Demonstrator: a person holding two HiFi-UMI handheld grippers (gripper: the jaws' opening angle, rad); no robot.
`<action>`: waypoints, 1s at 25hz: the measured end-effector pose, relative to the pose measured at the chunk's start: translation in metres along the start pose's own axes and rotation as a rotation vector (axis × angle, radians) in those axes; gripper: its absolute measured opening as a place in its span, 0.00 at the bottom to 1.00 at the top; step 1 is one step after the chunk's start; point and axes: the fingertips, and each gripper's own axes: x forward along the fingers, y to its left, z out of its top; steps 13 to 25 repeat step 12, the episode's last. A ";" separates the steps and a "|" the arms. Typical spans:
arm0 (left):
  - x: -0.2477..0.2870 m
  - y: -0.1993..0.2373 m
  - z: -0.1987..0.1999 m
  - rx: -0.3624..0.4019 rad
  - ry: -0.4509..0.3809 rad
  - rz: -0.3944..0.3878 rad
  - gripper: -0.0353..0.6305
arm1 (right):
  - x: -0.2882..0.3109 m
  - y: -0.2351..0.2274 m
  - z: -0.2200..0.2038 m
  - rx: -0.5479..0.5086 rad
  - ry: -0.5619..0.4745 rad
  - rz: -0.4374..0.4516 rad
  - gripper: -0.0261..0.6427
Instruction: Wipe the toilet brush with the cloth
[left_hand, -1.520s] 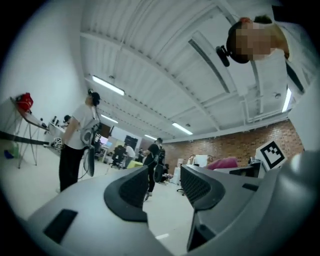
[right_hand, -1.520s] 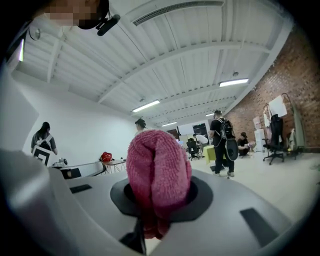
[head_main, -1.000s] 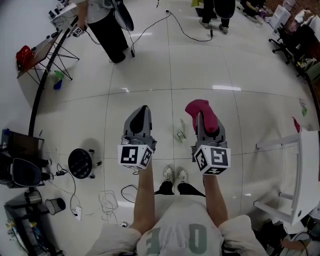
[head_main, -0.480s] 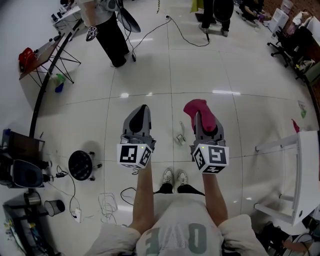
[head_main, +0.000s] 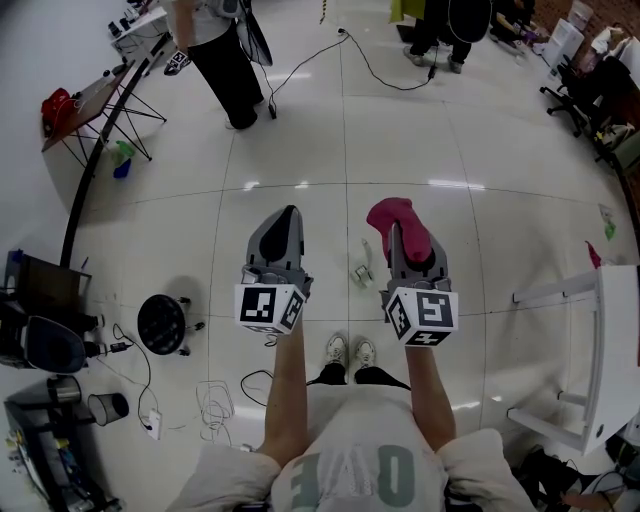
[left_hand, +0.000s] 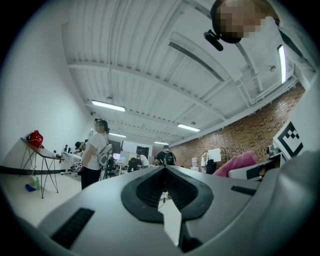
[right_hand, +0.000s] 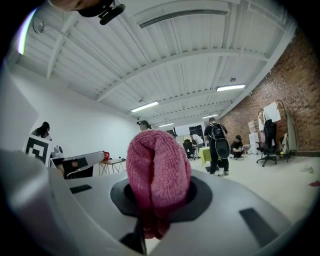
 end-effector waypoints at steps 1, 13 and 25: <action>0.000 0.000 0.000 -0.003 0.000 -0.001 0.06 | 0.000 0.000 0.000 0.001 -0.001 0.000 0.14; -0.004 0.000 -0.003 -0.018 0.009 0.004 0.06 | -0.002 0.001 -0.002 0.005 0.006 0.002 0.14; -0.004 0.000 -0.003 -0.018 0.009 0.004 0.06 | -0.002 0.001 -0.002 0.005 0.006 0.002 0.14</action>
